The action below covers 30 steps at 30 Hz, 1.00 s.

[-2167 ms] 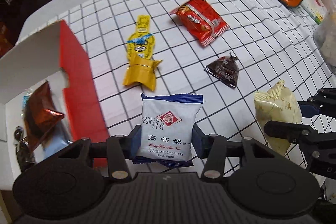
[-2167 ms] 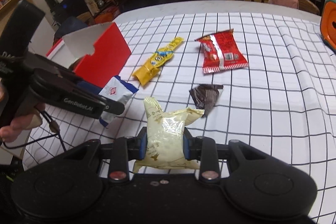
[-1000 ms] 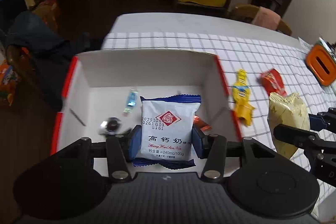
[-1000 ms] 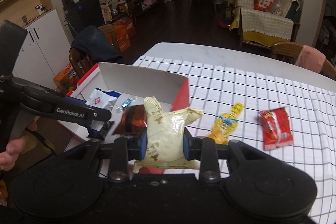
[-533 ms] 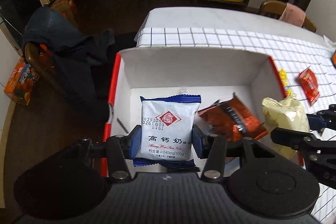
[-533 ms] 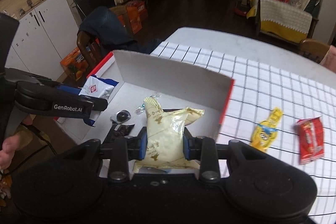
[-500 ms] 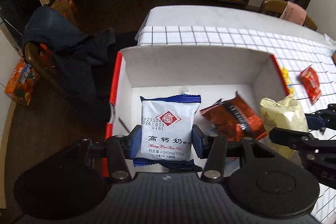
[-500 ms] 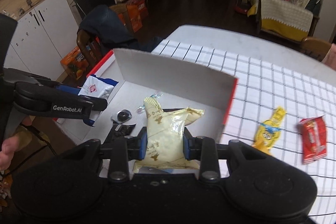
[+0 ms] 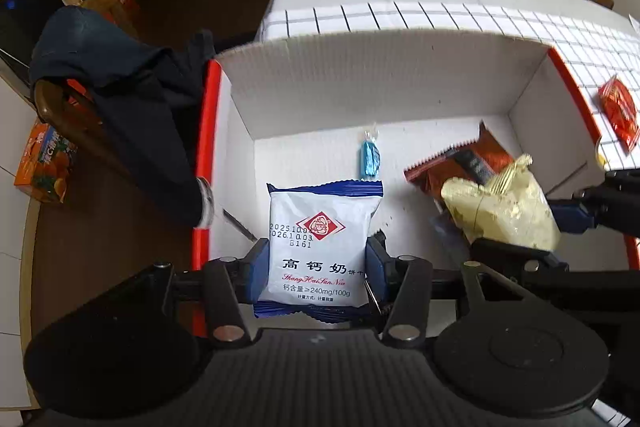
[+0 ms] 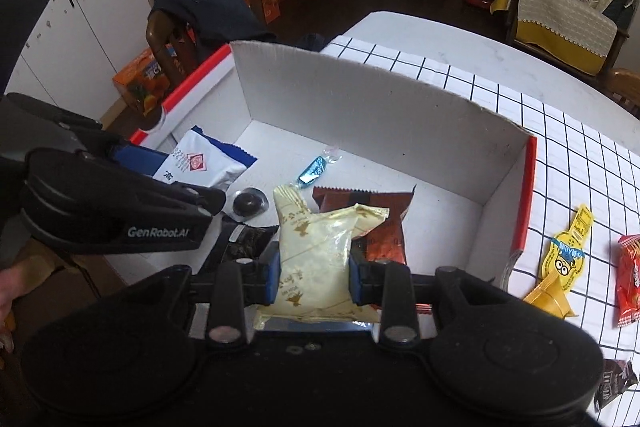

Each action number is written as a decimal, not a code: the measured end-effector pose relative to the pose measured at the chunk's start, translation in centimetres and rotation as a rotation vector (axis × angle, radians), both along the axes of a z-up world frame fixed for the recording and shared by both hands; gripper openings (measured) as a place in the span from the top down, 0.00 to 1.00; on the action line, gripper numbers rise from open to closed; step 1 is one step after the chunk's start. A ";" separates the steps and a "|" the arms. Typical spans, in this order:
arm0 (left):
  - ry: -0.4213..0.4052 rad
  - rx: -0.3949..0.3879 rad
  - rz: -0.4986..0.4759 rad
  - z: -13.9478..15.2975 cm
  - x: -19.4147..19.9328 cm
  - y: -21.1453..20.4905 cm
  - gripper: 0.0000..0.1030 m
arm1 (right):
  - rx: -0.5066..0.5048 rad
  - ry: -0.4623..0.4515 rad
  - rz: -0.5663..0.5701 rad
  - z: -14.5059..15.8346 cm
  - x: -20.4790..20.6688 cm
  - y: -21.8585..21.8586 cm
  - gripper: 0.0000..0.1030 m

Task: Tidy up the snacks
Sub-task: 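Lower both snacks into the box and open both tools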

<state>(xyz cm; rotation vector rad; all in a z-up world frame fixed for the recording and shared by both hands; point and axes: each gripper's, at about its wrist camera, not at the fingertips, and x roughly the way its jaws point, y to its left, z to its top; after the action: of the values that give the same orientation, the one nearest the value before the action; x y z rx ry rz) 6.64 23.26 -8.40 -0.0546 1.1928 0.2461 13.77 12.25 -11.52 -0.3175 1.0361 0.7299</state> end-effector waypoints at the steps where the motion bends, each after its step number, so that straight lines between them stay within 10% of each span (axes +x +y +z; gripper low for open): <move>1: 0.007 -0.002 0.001 -0.2 0.0 0.0 0.52 | -0.001 0.002 -0.001 -0.1 0.0 0.0 0.69; 30: -0.154 -0.015 -0.037 4.7 -3.9 -3.4 0.36 | 0.121 0.015 -0.041 4.5 -2.1 -3.8 0.61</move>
<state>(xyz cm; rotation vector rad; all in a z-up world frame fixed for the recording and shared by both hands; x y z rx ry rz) 2.72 19.81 -3.74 -0.0633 1.0412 0.1972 11.64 8.41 -7.00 -0.1860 1.0049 0.7559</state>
